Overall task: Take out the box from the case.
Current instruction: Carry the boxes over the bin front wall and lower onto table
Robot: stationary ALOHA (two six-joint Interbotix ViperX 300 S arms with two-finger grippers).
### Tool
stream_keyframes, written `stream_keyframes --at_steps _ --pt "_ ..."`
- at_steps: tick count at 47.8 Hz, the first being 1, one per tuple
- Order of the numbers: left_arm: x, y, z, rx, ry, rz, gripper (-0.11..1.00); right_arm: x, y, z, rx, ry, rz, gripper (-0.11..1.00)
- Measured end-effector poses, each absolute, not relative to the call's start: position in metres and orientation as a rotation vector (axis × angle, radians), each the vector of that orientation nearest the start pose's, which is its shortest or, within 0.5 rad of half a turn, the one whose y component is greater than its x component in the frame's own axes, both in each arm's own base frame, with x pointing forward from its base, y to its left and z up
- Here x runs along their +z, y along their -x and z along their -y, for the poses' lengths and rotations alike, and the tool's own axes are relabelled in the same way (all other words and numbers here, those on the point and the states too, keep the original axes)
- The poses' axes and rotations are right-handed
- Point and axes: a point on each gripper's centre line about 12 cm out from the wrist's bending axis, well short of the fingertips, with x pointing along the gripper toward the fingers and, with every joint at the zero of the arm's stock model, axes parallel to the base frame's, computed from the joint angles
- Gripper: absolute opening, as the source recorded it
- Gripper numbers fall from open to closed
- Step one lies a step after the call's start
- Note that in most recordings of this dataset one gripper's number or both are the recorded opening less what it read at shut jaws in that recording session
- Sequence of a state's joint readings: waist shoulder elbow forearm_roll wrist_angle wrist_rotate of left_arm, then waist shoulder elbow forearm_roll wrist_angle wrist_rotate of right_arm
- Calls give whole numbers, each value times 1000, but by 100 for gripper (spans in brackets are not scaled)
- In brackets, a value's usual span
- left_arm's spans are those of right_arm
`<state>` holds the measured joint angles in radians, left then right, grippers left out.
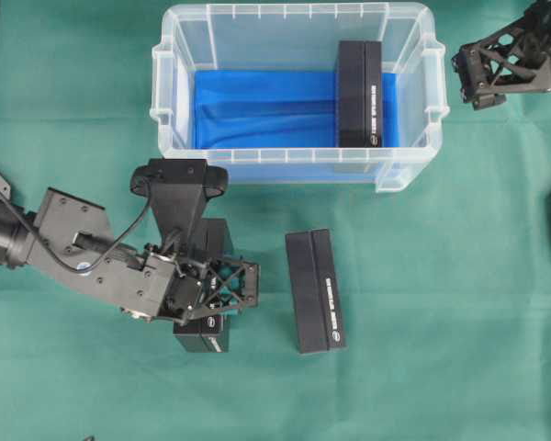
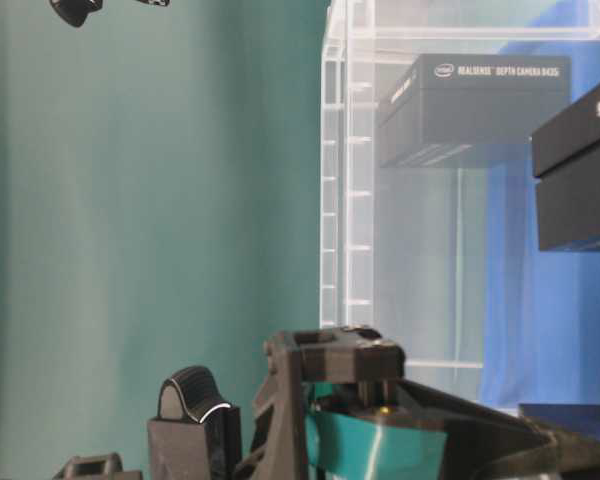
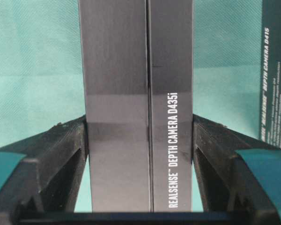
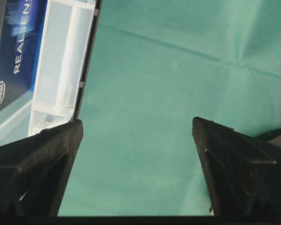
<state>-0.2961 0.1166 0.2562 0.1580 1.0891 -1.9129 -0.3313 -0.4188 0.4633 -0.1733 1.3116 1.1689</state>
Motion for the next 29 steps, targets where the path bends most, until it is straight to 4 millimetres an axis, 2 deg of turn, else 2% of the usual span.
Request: stream_keyframes --at_steps 24,26,29 --pt "182 -375 99 1084 1215 -1026 62 298 -238 100 -1135 -1024 -984 92" --pt "182 -374 100 1084 1216 -1031 69 298 -238 100 -1134 -1022 -986 92" --pt "182 -374 101 1086 1228 -1035 86 298 -238 100 -1134 -1022 -987 92"
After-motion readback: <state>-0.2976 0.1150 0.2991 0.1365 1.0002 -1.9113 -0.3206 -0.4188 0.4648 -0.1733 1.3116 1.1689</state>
